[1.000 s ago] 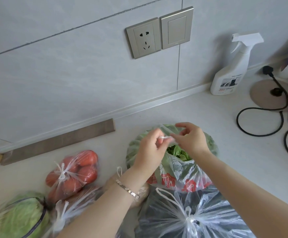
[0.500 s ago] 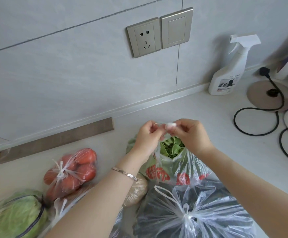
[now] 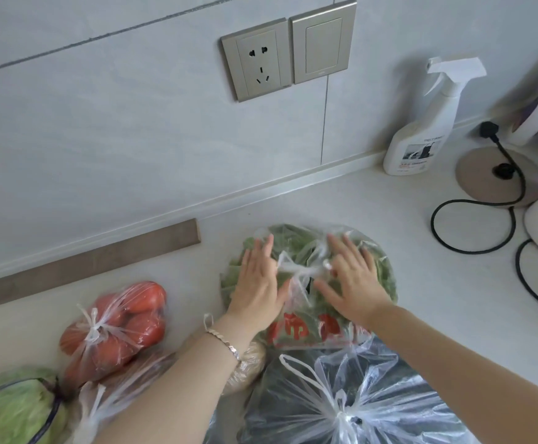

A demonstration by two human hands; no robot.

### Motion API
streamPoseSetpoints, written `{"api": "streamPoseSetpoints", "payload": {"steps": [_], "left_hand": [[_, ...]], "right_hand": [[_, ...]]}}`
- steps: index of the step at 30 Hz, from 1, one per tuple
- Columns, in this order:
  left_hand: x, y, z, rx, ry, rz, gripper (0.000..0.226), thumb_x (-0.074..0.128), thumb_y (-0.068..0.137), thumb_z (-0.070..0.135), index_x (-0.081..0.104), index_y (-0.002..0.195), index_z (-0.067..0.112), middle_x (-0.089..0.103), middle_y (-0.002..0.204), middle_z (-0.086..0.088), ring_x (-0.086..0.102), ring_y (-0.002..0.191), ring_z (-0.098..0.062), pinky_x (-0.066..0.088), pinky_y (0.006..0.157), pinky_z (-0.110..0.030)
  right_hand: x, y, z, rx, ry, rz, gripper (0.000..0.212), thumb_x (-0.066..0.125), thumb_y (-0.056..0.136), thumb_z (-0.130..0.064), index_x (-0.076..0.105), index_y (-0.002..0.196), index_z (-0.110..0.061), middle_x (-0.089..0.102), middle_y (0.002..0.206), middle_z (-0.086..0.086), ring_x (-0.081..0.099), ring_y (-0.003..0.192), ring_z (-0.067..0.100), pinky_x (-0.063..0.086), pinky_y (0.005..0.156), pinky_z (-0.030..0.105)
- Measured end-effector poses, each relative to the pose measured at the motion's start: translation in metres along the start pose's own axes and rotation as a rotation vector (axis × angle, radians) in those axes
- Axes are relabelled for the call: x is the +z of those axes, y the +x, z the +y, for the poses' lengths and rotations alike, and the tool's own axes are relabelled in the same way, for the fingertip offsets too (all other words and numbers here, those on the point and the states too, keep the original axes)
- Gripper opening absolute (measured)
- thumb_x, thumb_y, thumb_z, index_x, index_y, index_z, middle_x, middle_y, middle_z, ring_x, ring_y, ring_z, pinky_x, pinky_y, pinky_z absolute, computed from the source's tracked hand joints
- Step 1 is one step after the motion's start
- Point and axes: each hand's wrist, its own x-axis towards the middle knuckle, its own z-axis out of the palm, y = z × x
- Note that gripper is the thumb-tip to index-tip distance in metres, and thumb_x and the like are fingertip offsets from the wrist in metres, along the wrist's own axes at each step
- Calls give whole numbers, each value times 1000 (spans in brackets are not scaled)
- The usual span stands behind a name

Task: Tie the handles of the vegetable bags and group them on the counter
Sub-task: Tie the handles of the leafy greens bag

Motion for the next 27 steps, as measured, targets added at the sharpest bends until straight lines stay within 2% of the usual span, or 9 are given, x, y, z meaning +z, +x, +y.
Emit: {"api": "streamPoseSetpoints", "payload": {"steps": [4,9,11,14,16,18,21,24,27], "left_hand": [[16,7,-4,22,200,-172,77,35,93,6,-35,125,10,-34,144,-4,-26,139,-26,-5,118,-45],[31,13,-10,-16,221,-225,71,31,97,16,-28,136,8,-29,150,-2,-27,139,-23,-3,118,-46],[30,15,-12,-12,192,-229,68,29,98,22,-23,139,9,-17,155,-4,-22,141,-21,-1,119,-45],[11,14,-7,-120,-234,-54,55,33,97,33,18,144,8,37,145,-11,14,144,-20,13,119,-41],[-10,15,-3,-339,-549,162,41,39,96,31,48,125,4,58,119,-7,49,123,-24,38,105,-36],[-37,20,1,-568,-1058,298,23,48,93,23,62,97,4,64,95,-9,61,97,-30,46,89,-38],[-70,28,13,-487,-1877,219,25,42,94,22,50,72,11,56,68,-2,61,72,-17,50,87,-36],[-74,34,28,-370,-2007,198,26,38,95,22,55,79,11,47,60,5,46,52,-7,51,73,-26],[-57,39,20,-513,-1803,248,21,41,95,9,58,84,4,47,53,5,34,39,-3,34,41,-15]], "right_hand": [[18,11,11,-30,-247,-130,112,-37,57,-70,48,111,-19,-9,156,-3,-25,134,21,-14,109,45],[21,15,11,-29,-307,-234,115,-38,58,-65,46,120,-18,6,157,-2,-22,135,19,-13,109,46],[19,14,11,-49,-240,-222,93,-18,74,-66,48,118,-17,12,156,-2,-15,141,19,-12,112,45],[0,13,8,128,254,-111,43,30,92,-45,60,93,-14,40,144,-1,34,135,20,20,115,47],[-26,11,4,302,740,31,33,42,90,-35,66,94,-12,64,115,12,61,93,32,47,90,49],[-58,10,2,283,1115,71,29,52,87,-28,69,87,-6,70,98,20,64,89,39,49,89,50],[-89,13,-11,72,1611,-51,29,54,78,-34,67,68,-10,72,81,7,67,91,26,51,91,36],[-82,21,-22,159,1920,-72,24,45,81,-25,66,83,-15,53,57,-4,62,65,16,53,85,34],[-63,25,-12,438,1920,55,17,42,91,-14,57,93,-6,30,46,-8,34,40,6,48,51,19]]}}
